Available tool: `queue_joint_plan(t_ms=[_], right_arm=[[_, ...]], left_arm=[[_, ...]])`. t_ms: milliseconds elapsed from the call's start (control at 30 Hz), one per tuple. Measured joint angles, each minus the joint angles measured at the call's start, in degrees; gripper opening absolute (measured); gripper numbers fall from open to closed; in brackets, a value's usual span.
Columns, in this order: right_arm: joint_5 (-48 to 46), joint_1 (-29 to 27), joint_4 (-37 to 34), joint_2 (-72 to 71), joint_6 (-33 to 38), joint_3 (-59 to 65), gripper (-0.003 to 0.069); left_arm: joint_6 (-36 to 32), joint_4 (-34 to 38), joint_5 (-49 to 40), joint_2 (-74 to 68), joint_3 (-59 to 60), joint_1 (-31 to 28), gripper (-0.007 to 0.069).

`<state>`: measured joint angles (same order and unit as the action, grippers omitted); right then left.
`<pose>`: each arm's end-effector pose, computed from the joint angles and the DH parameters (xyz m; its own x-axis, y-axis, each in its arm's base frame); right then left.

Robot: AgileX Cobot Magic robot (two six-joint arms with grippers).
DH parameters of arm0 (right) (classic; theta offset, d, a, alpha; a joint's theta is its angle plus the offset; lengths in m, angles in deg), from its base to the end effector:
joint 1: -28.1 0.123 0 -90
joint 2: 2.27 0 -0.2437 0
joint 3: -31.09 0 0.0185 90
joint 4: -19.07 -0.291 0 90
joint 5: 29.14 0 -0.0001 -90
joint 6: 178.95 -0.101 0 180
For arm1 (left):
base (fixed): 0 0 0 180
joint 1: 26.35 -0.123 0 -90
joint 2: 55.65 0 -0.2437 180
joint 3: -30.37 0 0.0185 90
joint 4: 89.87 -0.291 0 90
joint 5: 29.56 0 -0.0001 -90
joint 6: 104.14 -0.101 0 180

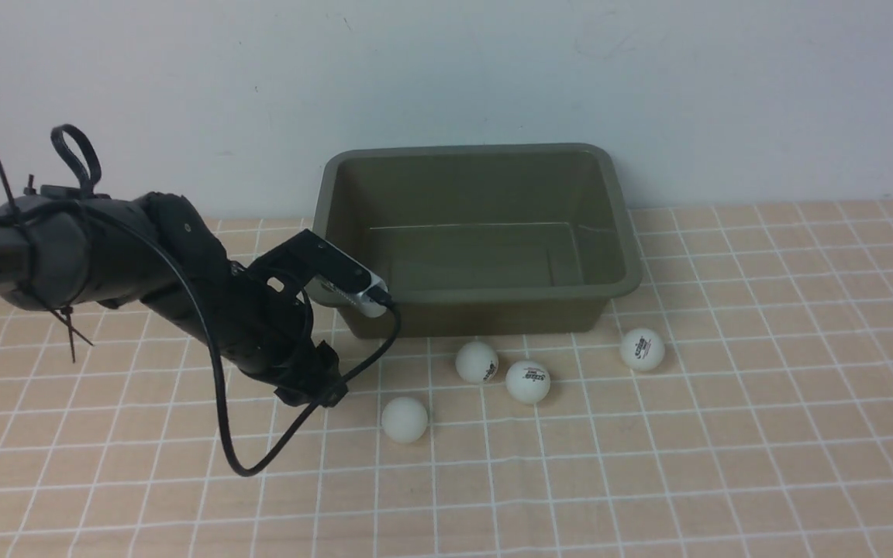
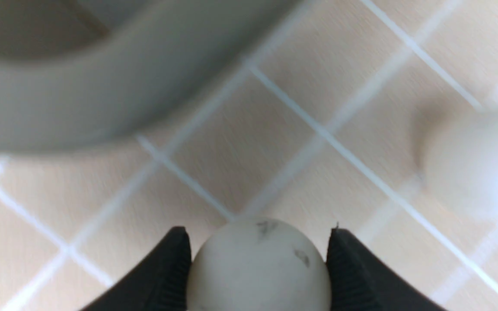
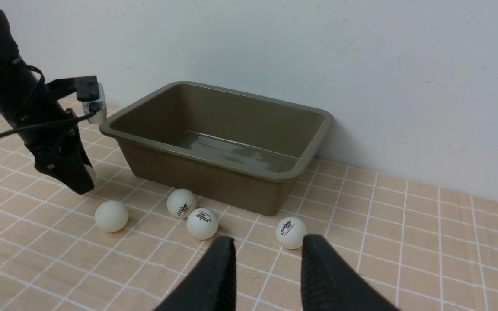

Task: Put the table tennis balls into the box on the light coffee tablecloth.
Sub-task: 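Reach for and grasp a ping pong ball on the table beside the basket, then drop the ball into the bin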

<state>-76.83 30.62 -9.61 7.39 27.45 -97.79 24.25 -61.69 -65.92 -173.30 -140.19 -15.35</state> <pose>0.0943 0.0401 0.2980 -0.2111 -0.1101 -0.9712 -0.4091 0.9124 -0.0145 0.3768 -0.1021 0.0870 -0.6816 0.5957 -0.4249 0.6809 0.7289 -0.0704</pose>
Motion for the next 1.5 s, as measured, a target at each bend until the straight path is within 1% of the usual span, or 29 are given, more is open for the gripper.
queue_joint_plan(t_ms=[33,67,167,200,233,333,433,500,600,633,667,700,833,933,1000,1067,1133,1167,1200,1233,1300,1333,1367,1400,1433,1500], right_arm=[[0.00,0.00,0.00,0.00,-0.02,0.00,0.0209],[0.00,0.00,0.06,0.00,-0.02,0.00,0.0209],[0.00,0.00,0.63,0.00,0.01,0.00,0.0209],[0.00,0.00,0.72,0.00,0.01,0.00,0.0209],[0.00,0.00,1.01,0.00,0.01,0.00,0.0209],[0.00,0.00,1.54,0.00,0.01,0.00,0.0209],[0.05,0.00,1.78,0.00,0.05,0.00,0.0209],[0.05,0.00,2.18,0.00,0.05,0.00,0.0209],[0.05,0.00,2.40,0.00,0.05,0.00,0.0209],[0.05,0.00,2.50,0.00,0.05,0.00,0.0209],[0.05,0.00,2.59,0.00,0.05,0.00,0.0209],[0.05,0.00,2.58,0.00,0.05,0.00,0.0209],[0.05,0.00,2.58,0.00,0.08,0.00,0.0209],[0.05,0.00,2.58,0.00,0.08,0.00,0.0209],[0.05,0.00,2.65,0.00,0.08,0.00,0.0209],[0.05,0.00,2.65,0.00,0.08,0.00,0.0209],[0.05,0.00,2.65,0.00,0.08,0.00,0.0209],[0.05,0.00,2.65,0.00,0.08,0.00,0.0209],[0.05,0.00,2.65,0.00,0.08,0.00,0.0209],[-0.02,0.00,2.65,0.00,0.08,0.00,0.0209],[-0.01,0.00,2.65,0.00,0.08,0.00,0.0209],[-0.08,0.00,2.65,0.00,0.08,0.00,0.0209],[-0.12,0.00,2.65,0.00,0.08,0.00,0.0209],[-0.12,0.00,2.65,0.05,0.08,0.00,0.0209],[-0.12,0.00,2.65,0.05,0.08,0.00,0.0209],[-0.12,0.00,2.71,0.05,0.08,0.00,0.0209]], left_arm=[[0.52,-0.50,-0.40,0.20,0.00,0.00,0.0321],[5.40,-5.50,-4.03,2.20,0.00,0.00,0.0321],[13.72,-12.35,-9.56,5.23,0.00,0.00,0.0321],[14.27,-12.77,-9.91,5.23,0.00,0.00,0.0321],[17.87,-15.26,-12.66,7.37,0.00,0.00,0.0321],[20.55,-15.85,-14.26,10.92,-0.06,0.00,0.0321],[20.73,-13.98,-14.26,13.42,-1.59,0.00,0.0321],[19.98,-10.20,-14.32,14.38,-5.42,0.00,0.0321],[17.30,-6.44,-14.56,13.73,-9.72,0.00,0.0321],[15.44,-4.98,-14.66,12.83,-11.97,0.00,0.0321],[14.29,-4.30,-14.83,11.22,-14.67,0.00,0.0321],[14.14,-4.23,-14.83,11.22,-14.67,0.00,0.0321],[12.52,-3.93,-15.01,2.22,-22.71,0.00,0.0321],[10.35,-3.62,-15.07,-2.53,-25.75,0.00,0.0321],[6.81,-1.16,-15.75,-7.81,-29.68,0.00,0.0321],[4.92,1.23,-16.72,-10.31,-32.58,0.00,0.0344],[4.98,2.95,-18.20,-11.78,-34.77,0.06,0.0412],[5.23,3.20,-18.41,-11.85,-34.99,0.06,0.0419],[7.00,3.26,-20.99,-12.04,-37.05,0.12,0.0477],[8.83,2.94,-23.08,-11.98,-38.43,0.12,0.0496],[12.83,1.68,-27.39,-11.58,-41.07,0.17,0.0509],[15.17,0.37,-29.61,-11.31,-42.47,0.18,0.0509],[18.93,-1.13,-31.80,-10.72,-44.48,0.21,0.0507],[20.22,-1.76,-32.23,-10.48,-45.06,0.21,0.0504],[24.90,-4.12,-32.94,-9.48,-46.43,0.21,0.0491],[31.14,-7.21,-33.72,-7.41,-47.36,0.21,0.0460]])
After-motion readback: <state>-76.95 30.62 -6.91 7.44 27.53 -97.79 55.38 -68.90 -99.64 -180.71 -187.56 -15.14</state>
